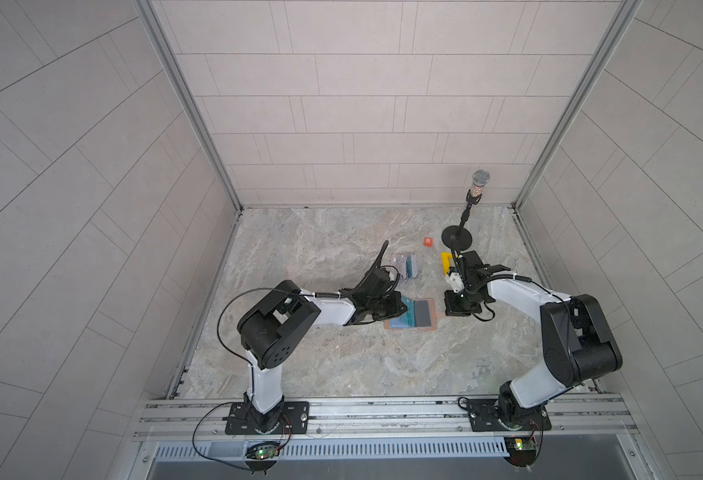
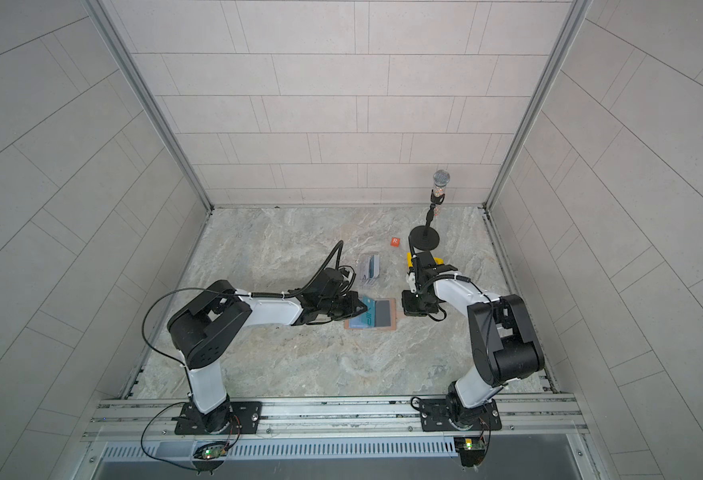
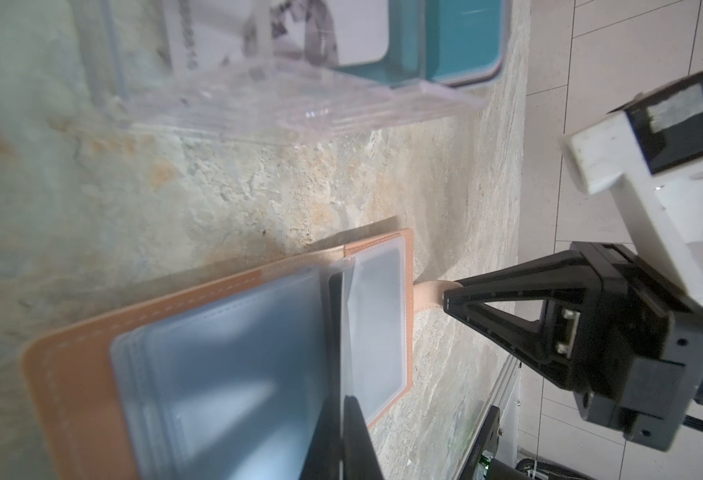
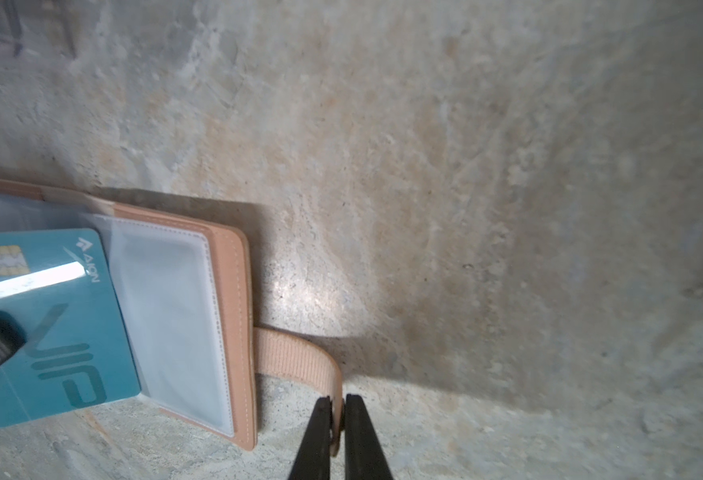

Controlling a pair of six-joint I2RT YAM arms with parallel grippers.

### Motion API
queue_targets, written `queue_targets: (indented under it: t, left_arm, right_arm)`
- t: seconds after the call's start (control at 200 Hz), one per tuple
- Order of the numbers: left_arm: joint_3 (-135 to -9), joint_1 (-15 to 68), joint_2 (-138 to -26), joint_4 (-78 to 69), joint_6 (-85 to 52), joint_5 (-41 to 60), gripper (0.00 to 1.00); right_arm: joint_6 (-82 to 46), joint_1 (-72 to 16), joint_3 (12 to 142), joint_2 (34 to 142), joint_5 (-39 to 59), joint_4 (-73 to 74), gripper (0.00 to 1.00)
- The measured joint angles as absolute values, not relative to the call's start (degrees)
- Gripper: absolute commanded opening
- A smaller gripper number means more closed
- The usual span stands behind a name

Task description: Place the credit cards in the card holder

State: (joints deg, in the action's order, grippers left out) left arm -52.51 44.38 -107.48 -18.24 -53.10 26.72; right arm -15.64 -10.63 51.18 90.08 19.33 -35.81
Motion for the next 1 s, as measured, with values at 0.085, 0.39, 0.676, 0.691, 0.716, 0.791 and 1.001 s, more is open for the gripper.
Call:
queue_targets:
  t: [0.085, 0.39, 0.676, 0.691, 0.716, 0.791, 1.001]
  left_arm:
    - [-52.5, 44.4, -107.9, -18.9, -53.1, 26.8, 0.0]
    - [-52.4, 44.4, -108.3, -20.4, -53.3, 26.9, 0.0]
    - [-49.6, 44.4, -108.5, -24.4, -54.0, 27.0, 0.0]
    - [-49.4, 44.4, -108.5, -24.7, -54.0, 27.0, 0.0]
    - [-49.2, 44.4, -108.5, -25.1, -54.0, 27.0, 0.0]
    - [-48.6, 44.4, -108.6, -26.3, -54.1, 27.2, 0.0]
    - [-47.9, 44.4, -109.2, -28.5, -54.1, 27.0, 0.0]
  right_arm:
    - [-15.6, -10.7, 51.2, 90.2, 19.1, -35.8, 0.1]
    - [-15.6, -11.0, 51.2, 90.3, 18.9, -35.8, 0.09]
    - [-15.6, -11.4, 51.2, 90.3, 18.9, -35.8, 0.08]
    - [-15.6, -11.4, 51.2, 90.3, 18.9, -35.8, 0.08]
    - [-15.6, -11.4, 51.2, 90.3, 18.9, -35.8, 0.08]
    - [-15.6, -11.6, 51.2, 90.4, 18.8, -35.8, 0.08]
    - [-15.6, -11.9, 51.4, 90.4, 18.8, -36.0, 0.08]
